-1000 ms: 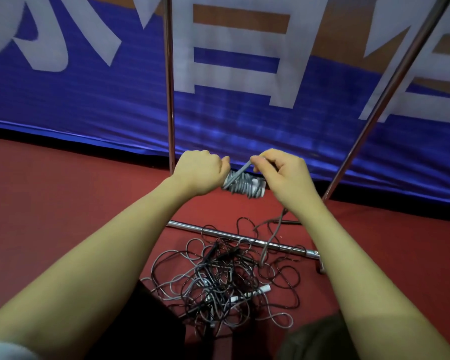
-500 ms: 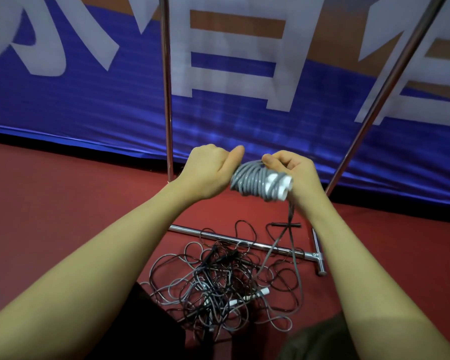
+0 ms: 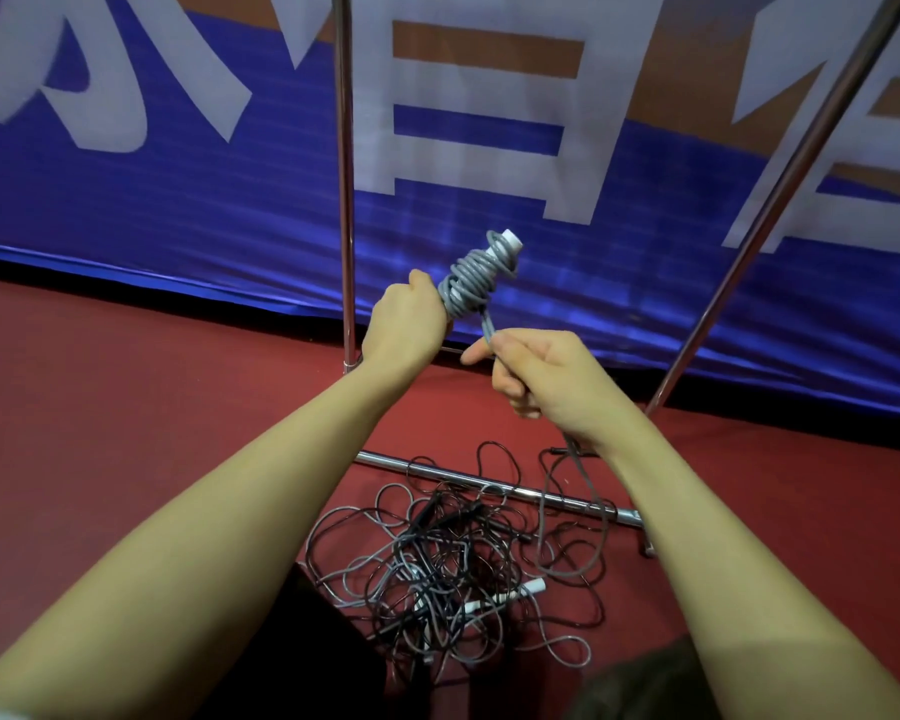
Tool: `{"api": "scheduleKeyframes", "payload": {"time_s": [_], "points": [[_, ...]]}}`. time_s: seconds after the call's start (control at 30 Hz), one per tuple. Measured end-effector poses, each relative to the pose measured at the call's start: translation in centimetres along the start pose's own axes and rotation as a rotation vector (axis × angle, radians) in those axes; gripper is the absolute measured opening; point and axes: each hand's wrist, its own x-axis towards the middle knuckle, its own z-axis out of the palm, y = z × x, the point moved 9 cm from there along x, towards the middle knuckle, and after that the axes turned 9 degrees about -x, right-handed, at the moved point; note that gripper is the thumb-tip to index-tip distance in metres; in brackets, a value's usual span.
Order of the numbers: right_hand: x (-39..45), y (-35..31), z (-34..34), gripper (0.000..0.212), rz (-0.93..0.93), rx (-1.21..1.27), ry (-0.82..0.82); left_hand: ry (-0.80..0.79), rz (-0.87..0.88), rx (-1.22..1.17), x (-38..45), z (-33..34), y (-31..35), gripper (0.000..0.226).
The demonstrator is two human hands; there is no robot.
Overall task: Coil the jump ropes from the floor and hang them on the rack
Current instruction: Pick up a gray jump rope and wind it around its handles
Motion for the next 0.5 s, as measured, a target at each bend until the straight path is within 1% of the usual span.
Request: {"api": "scheduleKeyframes", "payload": {"time_s": [0.07,0.2,0.23,0.3,0.37,0.5], "points": [[0.0,0.2,0.5,0.030,0.014,-0.049,-0.021,0.011,-0.031,0.021,0.1,0.2,-0.4,0.010],[-0.1,0.6,1.2,0.027,0.011,-0.162,-0.058,0.072,-0.118,0.039,0.0,0.1,-1.6,0.039],[-0.2,0.6,1.4,0.026,0.017,-0.178,-0.072,0.093,-0.098,0.097,0.0,0.0,-1.5,0.042],[-0.4,0.9,1.7,0.025,0.034,-0.216,-0.100,0.130,0.020,0.264,-0.2,0.3,-0.6,0.044],[-0.6,1.1,2.0,0.022,0.048,-0.239,-0.120,0.161,0.134,0.380,-0.6,0.5,0.3,0.047],[-1.0,0.8,1.6,0.018,0.042,-0.239,-0.110,0.146,0.216,0.515,-0.4,1.3,0.5,0.050]]}}
